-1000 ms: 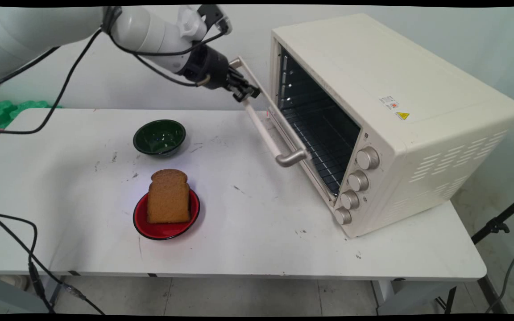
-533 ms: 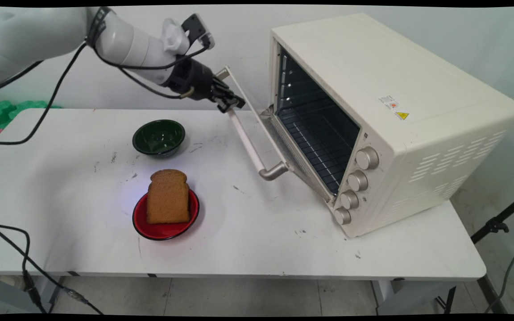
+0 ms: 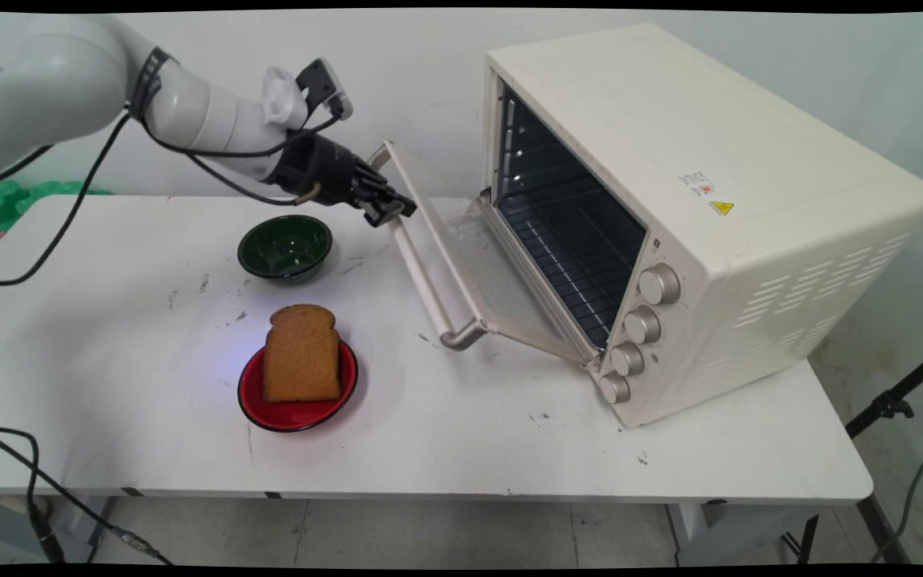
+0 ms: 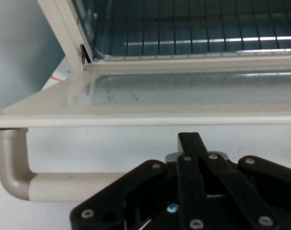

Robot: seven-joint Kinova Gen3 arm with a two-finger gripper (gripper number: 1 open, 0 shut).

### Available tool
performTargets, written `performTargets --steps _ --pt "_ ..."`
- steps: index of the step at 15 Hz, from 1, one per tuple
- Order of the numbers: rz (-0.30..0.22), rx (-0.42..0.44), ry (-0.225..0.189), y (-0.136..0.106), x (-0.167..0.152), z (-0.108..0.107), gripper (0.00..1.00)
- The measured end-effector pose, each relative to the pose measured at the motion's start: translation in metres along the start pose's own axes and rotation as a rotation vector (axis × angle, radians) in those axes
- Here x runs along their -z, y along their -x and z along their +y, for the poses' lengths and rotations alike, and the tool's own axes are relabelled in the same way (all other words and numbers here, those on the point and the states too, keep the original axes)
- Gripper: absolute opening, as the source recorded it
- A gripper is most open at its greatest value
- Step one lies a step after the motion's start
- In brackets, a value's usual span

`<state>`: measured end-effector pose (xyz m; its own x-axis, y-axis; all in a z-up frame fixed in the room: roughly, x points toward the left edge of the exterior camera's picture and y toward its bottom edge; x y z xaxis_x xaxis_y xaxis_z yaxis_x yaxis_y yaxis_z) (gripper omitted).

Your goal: Open the oven

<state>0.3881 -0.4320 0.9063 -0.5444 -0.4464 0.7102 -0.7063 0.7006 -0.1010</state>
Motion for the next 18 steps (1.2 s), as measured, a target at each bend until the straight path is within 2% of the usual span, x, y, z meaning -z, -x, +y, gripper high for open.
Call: performTargets --steps 11,18 --pt "0.02 0.016 0.021 0.066 -0.012 -0.015 0.0" --pt "0.037 0.005 0.039 0.095 -0.023 -0.023 0.0"
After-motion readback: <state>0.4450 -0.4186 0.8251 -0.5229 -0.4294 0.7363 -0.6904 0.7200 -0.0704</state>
